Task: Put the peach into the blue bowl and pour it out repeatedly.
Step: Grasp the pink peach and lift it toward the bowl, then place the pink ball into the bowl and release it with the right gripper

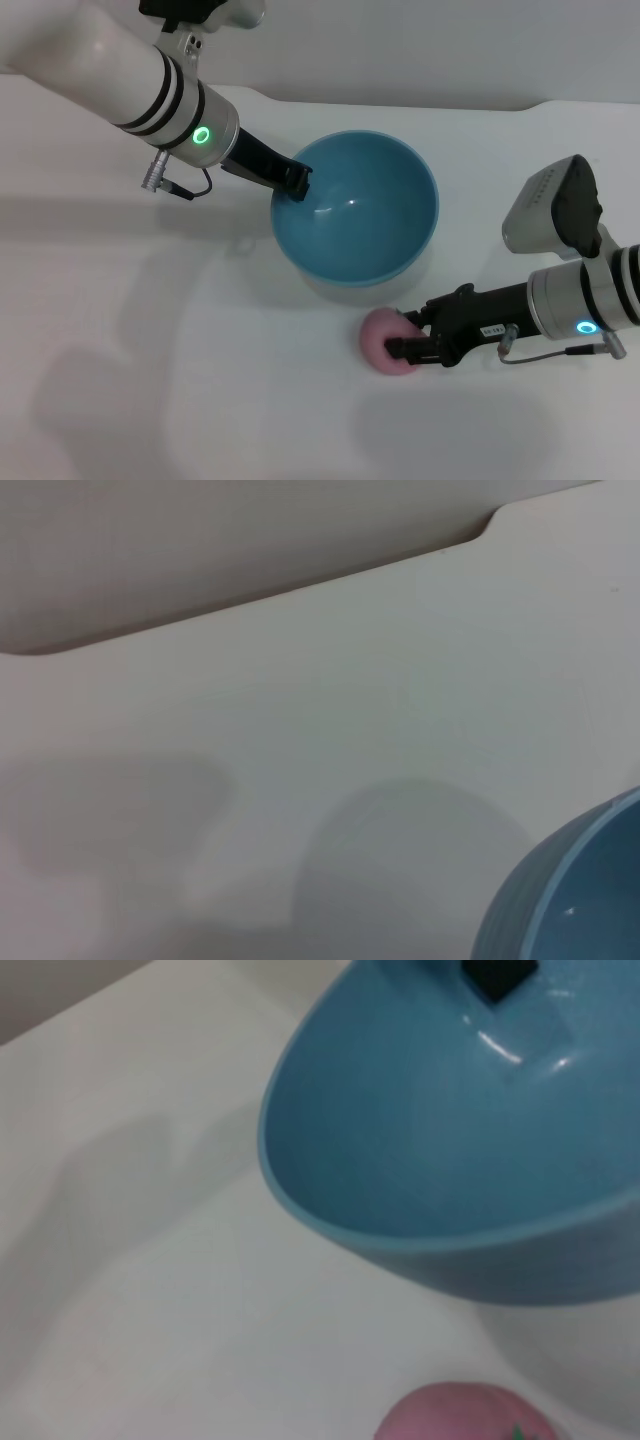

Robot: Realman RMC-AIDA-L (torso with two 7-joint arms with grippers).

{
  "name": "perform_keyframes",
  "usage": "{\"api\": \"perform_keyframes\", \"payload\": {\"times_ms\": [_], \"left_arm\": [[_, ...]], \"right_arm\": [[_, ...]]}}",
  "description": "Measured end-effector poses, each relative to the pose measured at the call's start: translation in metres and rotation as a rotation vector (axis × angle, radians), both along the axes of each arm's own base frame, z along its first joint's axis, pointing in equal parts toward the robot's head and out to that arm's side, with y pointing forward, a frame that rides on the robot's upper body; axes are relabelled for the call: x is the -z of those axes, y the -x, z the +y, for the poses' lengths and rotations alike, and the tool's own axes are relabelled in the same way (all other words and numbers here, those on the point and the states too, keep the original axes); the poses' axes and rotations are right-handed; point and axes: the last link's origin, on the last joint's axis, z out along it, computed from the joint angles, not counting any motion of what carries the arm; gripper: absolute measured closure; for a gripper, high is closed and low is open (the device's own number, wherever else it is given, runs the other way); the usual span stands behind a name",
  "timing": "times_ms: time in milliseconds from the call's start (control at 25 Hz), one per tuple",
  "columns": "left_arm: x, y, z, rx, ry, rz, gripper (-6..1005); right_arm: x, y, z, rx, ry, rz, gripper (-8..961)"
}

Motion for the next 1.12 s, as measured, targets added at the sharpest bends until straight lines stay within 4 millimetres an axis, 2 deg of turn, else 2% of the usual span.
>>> {"api": "perform_keyframes", "payload": {"times_ms": [40,280,480,600,800,960,1040,1120], "left_arm": [[0.0,0.0,0.0,0.0,0.0,0.0,999],[0.0,0.0,0.0,0.001,0.0,0.001,1000],[-0.001,0.0,0.001,0.001,-0.002,0.003,1000],[-0.002,0.001,0.001,0.003,-0.001,0.006,1000],[-0.002,0.001,-0.001,0.007,0.012,0.011,1000],[-0.001,0.001,-0.003,0.007,0.031,0.022,999],[0.0,0.001,-0.005,0.01,0.042,0.033,999],[0.004,-0.001,-0.006,0.021,0.057,0.049,999]], "right_arm": [[0.0,-0.001,-0.001,0.001,0.003,-0.001,355],[-0.006,-0.006,-0.003,0.017,-0.008,0.019,551],[-0.016,-0.007,-0.005,0.081,-0.029,0.105,704],[-0.029,-0.012,-0.006,0.137,-0.055,0.174,717],[-0.073,-0.04,-0.013,0.255,-0.157,0.278,737],[-0.118,-0.066,-0.027,0.307,-0.303,0.367,767],[-0.141,-0.073,-0.035,0.289,-0.371,0.421,800],[-0.158,-0.07,-0.041,0.242,-0.398,0.473,819]]}}
